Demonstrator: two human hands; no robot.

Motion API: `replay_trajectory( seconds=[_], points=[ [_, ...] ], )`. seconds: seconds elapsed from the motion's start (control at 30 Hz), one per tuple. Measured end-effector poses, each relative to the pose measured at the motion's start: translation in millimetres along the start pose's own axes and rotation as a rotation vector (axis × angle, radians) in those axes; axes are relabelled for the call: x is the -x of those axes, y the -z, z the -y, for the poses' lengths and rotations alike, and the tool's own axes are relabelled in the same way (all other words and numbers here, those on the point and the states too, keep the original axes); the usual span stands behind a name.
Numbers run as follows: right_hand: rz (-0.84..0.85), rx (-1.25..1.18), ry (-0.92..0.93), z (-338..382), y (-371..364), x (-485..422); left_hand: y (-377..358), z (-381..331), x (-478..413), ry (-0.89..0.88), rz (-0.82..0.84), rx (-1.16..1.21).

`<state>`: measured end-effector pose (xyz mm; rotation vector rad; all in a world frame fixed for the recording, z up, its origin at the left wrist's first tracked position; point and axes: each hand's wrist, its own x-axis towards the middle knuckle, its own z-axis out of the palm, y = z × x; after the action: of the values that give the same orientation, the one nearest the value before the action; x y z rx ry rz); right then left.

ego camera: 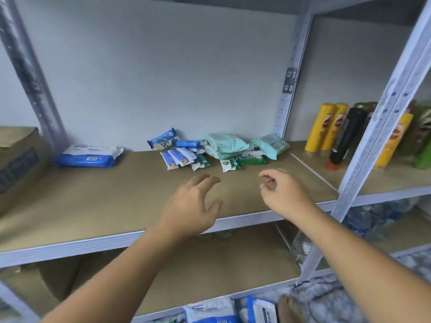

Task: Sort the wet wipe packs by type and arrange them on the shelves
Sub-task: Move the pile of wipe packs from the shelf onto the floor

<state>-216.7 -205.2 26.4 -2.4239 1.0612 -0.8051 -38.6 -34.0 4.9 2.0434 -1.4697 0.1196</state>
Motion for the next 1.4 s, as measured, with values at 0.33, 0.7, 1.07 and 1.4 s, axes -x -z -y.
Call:
replay_trajectory(
  seconds=[0.33, 0.7, 1.07, 1.4],
  points=[
    [0.095, 0.171, -0.148, -58.9, -17.7, -154.1, -50.9, -12.7, -165.8, 0.032, -0.035, -0.125],
    [0.161, 0.174, -0.278, -106.9, -76.0, -266.6, -97.2, 8.4, -271.3, 0.281, 0.168, -0.311],
    [0.007, 0.155, -0.533, -123.1, -55.0, -260.5, -114.6, 39.3, -251.1, 0.42, -0.019, -0.095],
    [-0.002, 0.169, -0.385, -72.9, -7.4, -178.4, -85.2, 25.1, -194.7, 0.294, -0.162, -0.057]
  ],
)
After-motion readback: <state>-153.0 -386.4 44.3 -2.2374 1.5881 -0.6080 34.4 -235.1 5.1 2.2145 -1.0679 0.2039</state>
